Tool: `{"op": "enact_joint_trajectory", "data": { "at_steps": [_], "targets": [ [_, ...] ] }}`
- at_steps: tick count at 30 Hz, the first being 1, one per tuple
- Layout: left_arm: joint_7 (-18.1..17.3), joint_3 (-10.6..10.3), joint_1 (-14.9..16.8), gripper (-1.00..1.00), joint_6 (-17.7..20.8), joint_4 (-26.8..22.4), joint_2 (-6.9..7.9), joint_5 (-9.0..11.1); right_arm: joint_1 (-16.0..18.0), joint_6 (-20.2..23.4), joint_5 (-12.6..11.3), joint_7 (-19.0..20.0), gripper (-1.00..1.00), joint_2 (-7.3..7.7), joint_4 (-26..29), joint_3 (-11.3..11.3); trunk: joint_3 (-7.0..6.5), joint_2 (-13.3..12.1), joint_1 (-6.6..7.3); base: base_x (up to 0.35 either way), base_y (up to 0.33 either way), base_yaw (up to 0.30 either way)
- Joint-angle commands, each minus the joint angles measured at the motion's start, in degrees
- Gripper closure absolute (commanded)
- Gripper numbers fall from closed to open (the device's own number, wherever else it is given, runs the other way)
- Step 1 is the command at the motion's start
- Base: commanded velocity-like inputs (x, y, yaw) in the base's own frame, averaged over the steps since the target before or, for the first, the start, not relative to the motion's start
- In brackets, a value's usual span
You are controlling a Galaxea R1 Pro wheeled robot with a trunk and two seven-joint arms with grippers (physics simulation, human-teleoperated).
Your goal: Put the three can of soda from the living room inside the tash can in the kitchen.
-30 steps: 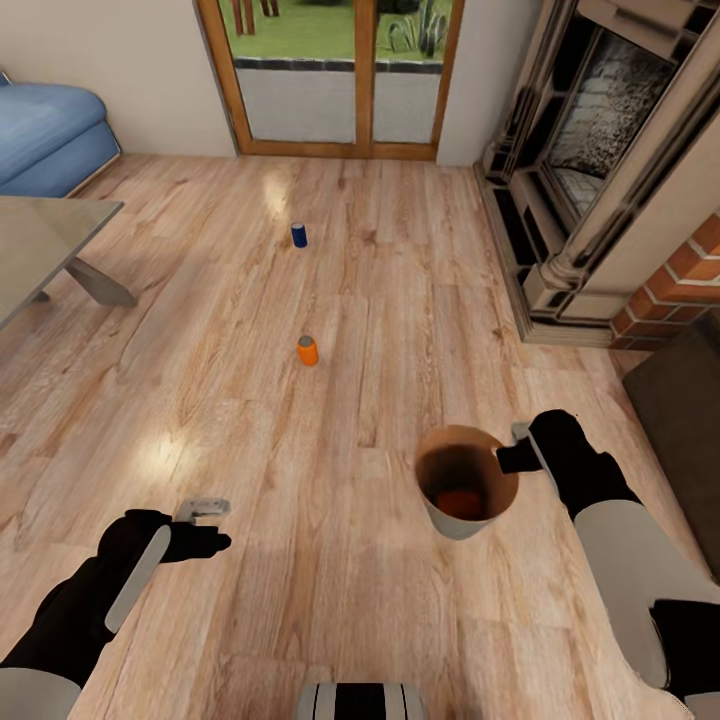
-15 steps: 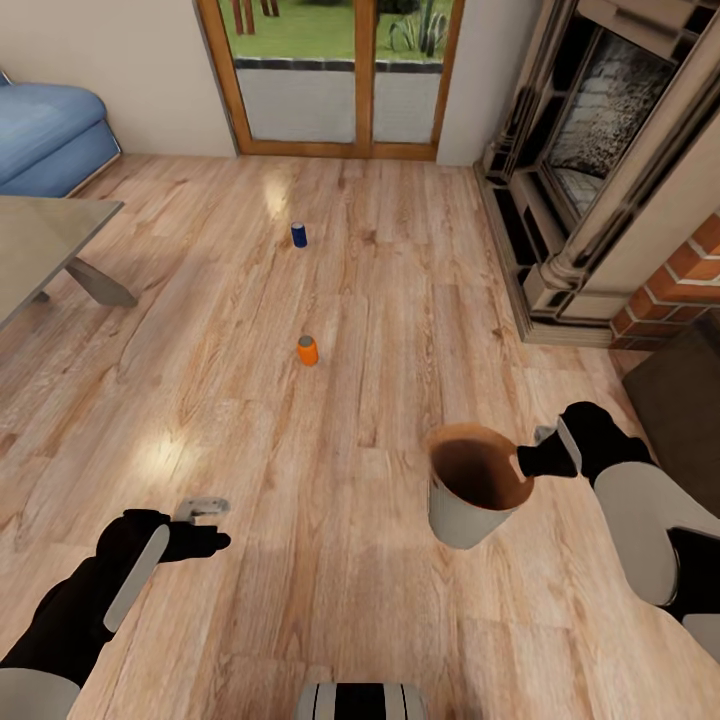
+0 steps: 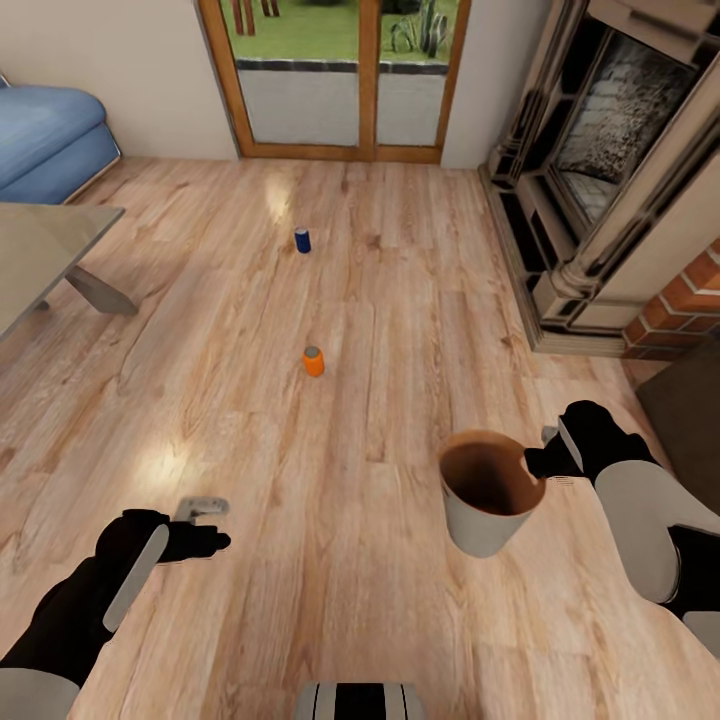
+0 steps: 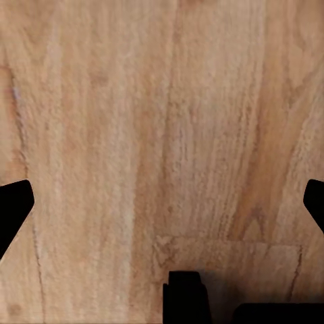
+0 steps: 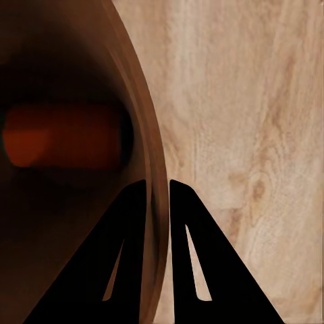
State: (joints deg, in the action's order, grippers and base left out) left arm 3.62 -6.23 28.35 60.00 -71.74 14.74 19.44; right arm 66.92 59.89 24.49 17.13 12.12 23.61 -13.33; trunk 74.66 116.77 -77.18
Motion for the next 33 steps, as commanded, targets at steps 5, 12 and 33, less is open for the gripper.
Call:
{"op": "enact_joint_trajectory", "data": {
  "at_steps": [5,12,33],
  "targets": [
    [0.0,0.0,0.0,-1.0,0.0,0.0,0.01,0.0,0.0,0.1,-0.7,0.3,1.0,-0.09,-0.1,-0.1,0.0,0.0,0.0,0.274,0.182,0.0],
    [0.0,-0.3,0.0,-1.0,0.0,0.3,-0.02,-0.1,0.0,0.1,-0.7,0.4,1.0,-0.02,-0.1,-0.1,0.0,0.0,0.0,0.3,0.155,-0.016],
    [0.0,-0.8,0.0,-1.0,0.0,0.4,-0.06,-0.1,-0.1,0.1,-0.5,0.4,1.0,-0.48,-0.1,0.1,0.36,0.0,0.0,0.338,0.023,-0.218]
  ]
}}
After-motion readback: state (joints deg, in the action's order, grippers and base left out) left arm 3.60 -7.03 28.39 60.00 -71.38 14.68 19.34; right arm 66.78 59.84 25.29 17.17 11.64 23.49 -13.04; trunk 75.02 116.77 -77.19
